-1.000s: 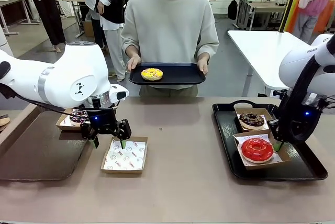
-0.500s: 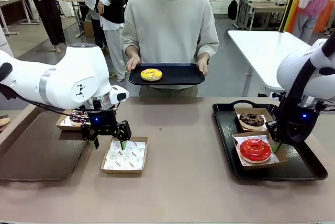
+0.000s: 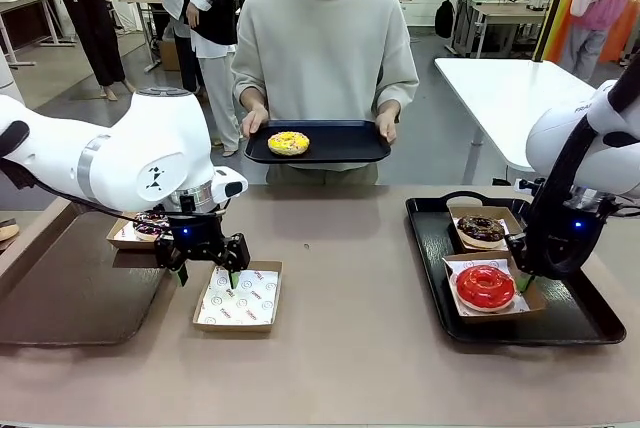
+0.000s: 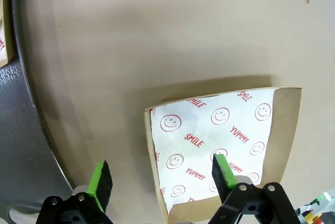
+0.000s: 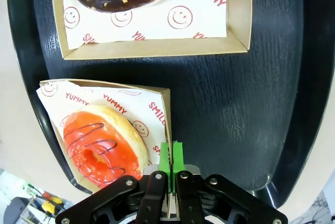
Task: Individually package the donuts and arrange them on the tray.
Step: Place the picked Paper togo box on the Handle tray while simultaneously picking up another Paper togo box from the table with the other hand.
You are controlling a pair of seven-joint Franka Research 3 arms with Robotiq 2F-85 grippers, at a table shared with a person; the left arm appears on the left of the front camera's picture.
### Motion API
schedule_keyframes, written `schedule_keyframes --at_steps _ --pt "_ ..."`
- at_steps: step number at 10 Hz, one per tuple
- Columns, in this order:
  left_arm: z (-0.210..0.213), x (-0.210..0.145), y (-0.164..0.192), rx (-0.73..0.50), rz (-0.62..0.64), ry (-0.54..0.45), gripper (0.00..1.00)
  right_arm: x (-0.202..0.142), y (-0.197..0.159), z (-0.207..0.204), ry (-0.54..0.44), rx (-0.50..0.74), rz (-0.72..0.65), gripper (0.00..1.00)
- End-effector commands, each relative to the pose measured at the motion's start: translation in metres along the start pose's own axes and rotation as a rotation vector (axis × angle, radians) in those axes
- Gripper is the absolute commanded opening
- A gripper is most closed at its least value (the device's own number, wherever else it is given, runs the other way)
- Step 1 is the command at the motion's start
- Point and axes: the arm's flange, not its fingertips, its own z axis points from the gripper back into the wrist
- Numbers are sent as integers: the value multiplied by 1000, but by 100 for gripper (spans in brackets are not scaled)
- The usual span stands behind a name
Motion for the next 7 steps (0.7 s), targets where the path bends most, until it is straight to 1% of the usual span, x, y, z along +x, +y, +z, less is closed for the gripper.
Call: schedule_keyframes --at_steps 1,2,3,4,5,6,7 --pt "-5 3 -5 17 24 -9 42 2 -1 -3 -10 38 1 23" --pt "-5 4 -5 6 26 -5 40 1 -1 -3 -5 40 10 62" --pt "-2 3 -5 0 30 -9 0 1 -1 -3 -6 43 13 83" --pt "1 3 -4 -3 33 -13 0 0 0 -3 -8 46 17 100" --pt "2 3 -4 -7 36 -13 0 0 0 -2 -9 51 17 100" --pt "3 3 -4 -13 40 -12 15 0 -1 -2 -9 57 17 100" --pt "4 4 -3 -17 43 -10 5 0 -1 -2 -9 59 18 96"
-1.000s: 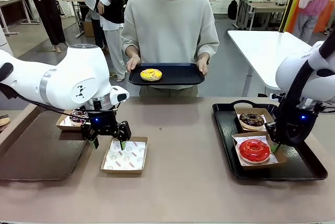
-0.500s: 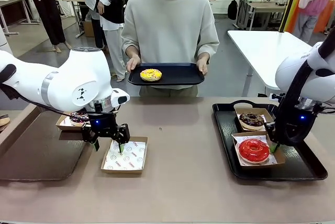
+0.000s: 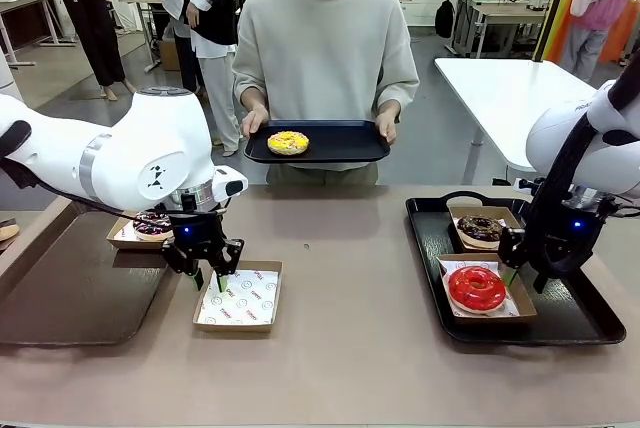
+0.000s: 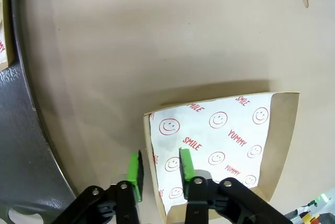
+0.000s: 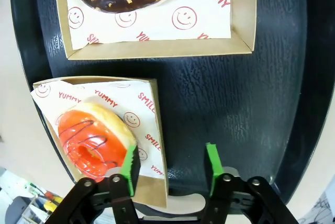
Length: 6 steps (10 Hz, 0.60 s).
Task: Individually package the donuts and arrange them on the tray.
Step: Place the picked Paper togo box on the Handle tray while simultaneously picking up another Paper togo box from the table with the other hand.
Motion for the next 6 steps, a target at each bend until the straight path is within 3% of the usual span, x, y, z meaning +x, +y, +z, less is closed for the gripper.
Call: schedule_keyframes --at_steps 1,6 --pt "2 0 -3 -12 37 -4 0 0 -3 -2 -5 48 17 100" --pt "5 1 -2 -13 39 5 0 -2 -9 3 -2 71 -1 100"
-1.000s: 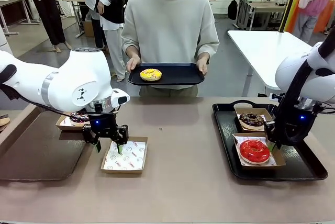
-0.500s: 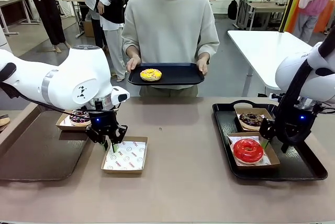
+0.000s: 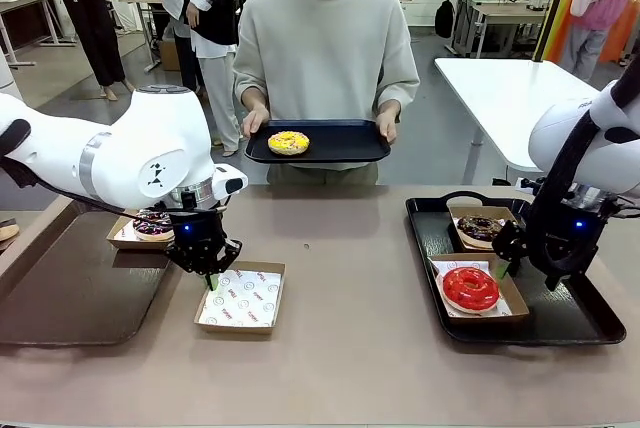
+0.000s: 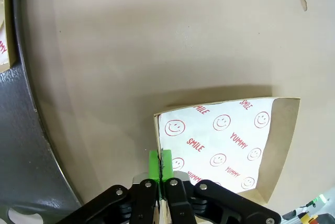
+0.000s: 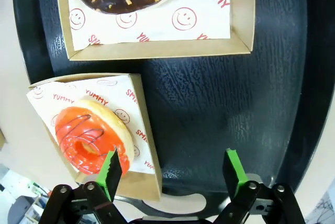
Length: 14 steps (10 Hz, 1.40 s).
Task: Individually package the donuts and arrange them on the tray.
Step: Place the picked Paper togo box on the Handle tray while simultaneously picking up another Paper togo box from the table with the other hand.
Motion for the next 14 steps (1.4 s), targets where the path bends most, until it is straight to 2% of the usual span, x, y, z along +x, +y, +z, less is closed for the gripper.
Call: schedule_keyframes --at_steps 1,3,4,6,9,12,14 --pt "4 -1 -2 -9 34 5 0 -3 -7 2 0 55 4 100" --pt "8 1 -2 6 29 -12 0 -9 -9 8 13 79 16 100" --pt "17 -3 1 -7 18 16 0 -24 -7 25 -1 121 49 100" --pt "52 6 2 -18 -2 34 0 -72 -19 95 -53 330 153 100" --pt "106 31 -17 -29 -35 20 0 -102 -85 152 -66 656 201 100" --pt "157 67 -42 -34 -21 -32 0 -139 -160 164 -133 927 367 100" --pt "173 94 -47 -45 -23 -41 0 -150 -213 166 -209 1045 401 100"
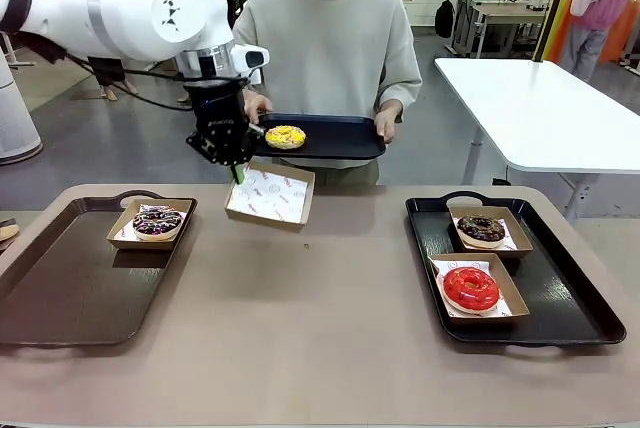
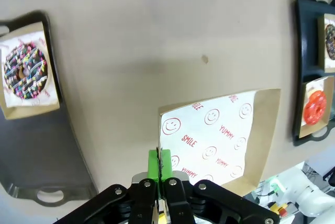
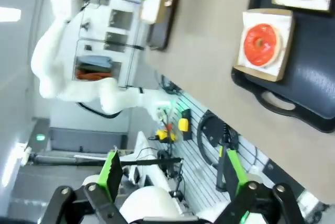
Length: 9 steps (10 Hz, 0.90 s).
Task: Individually package the donuts and arrange them on the tray.
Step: Place the picked Paper togo box on the Handle tray while simultaneously picking up another Paper togo box from the table with the other hand.
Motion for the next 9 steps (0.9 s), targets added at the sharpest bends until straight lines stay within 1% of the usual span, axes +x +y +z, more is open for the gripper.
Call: schedule_keyframes --at_steps 1,2,3,4,5,7,8,9 --pt "3 28 -3 0 15 16 0 7 -27 38 -34 126 60 100" --pt "2 38 1 -11 27 10 0 5 -38 50 -82 155 69 100" --pt "0 48 6 -20 43 5 0 5 -49 55 -139 182 45 100" --pt "-2 56 11 -28 58 -5 0 4 -58 55 -218 206 18 100" --pt "-5 65 16 -36 69 -6 0 2 -68 54 -260 210 -13 100" --pt "-12 77 24 -40 90 -7 0 -1 -87 47 -298 202 -98 100" --pt "-15 83 28 -39 97 -6 0 -3 -95 43 -332 201 -135 100" --pt "-17 85 30 -40 94 -3 0 -6 -98 39 -345 188 -159 100"
